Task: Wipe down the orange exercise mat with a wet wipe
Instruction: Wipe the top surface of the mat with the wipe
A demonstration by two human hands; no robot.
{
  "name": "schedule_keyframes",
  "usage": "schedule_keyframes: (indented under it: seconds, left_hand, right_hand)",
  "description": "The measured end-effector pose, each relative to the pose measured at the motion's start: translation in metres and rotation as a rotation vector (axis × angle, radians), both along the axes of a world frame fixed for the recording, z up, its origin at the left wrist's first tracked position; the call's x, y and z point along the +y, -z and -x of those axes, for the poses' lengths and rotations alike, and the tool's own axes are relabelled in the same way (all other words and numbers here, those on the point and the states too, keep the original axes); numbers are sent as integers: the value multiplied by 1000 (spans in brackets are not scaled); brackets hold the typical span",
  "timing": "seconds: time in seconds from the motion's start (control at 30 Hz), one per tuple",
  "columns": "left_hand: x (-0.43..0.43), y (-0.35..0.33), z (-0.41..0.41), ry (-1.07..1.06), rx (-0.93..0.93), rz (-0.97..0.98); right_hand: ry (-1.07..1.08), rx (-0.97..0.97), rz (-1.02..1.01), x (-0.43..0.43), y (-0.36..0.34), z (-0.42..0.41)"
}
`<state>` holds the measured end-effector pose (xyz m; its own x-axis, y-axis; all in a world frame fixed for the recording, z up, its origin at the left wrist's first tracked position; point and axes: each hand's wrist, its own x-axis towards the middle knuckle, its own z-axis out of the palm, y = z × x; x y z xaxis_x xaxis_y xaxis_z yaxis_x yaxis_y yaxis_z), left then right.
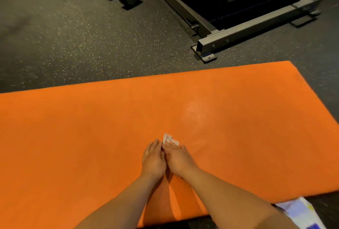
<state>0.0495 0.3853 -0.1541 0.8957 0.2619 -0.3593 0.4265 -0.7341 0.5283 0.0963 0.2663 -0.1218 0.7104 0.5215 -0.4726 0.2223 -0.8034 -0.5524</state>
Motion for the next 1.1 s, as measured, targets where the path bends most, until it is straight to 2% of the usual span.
schedule_keyframes:
  seconds: [0.13, 0.3, 0.33, 0.43, 0.6, 0.77, 0.83, 1.0, 1.1]
  left_hand:
    - [-16, -21, 59, -3, 62, 94]
    - [-27, -56, 108, -77, 62, 269]
    - [-29, -64, 113, -102, 65, 301]
    - [-35, -90, 124, -175, 103, 377]
    - [-39, -114, 139, -339, 32, 481]
    - [-43, -127, 152, -581, 11, 680]
    - [-42, -128, 158, -652, -25, 703]
    - [-45, -133, 159, -714, -78, 739]
    - [-50, -139, 159, -684, -106, 759]
  right_hand:
    - [33, 49, -13, -17, -4, 58]
    - [383, 307, -162, -20, -32, 104]
    - [399, 223, -146, -23, -36, 111]
    - [513, 191, -242, -25, -55, 137]
    - [511, 190, -368, -22, -82, 169]
    - [498, 277, -401, -27, -100, 181]
    - [523, 264, -419, -31, -97, 184]
    - [597, 216, -396, -38, -94, 187]
    - [674, 355, -451, -36, -94, 191]
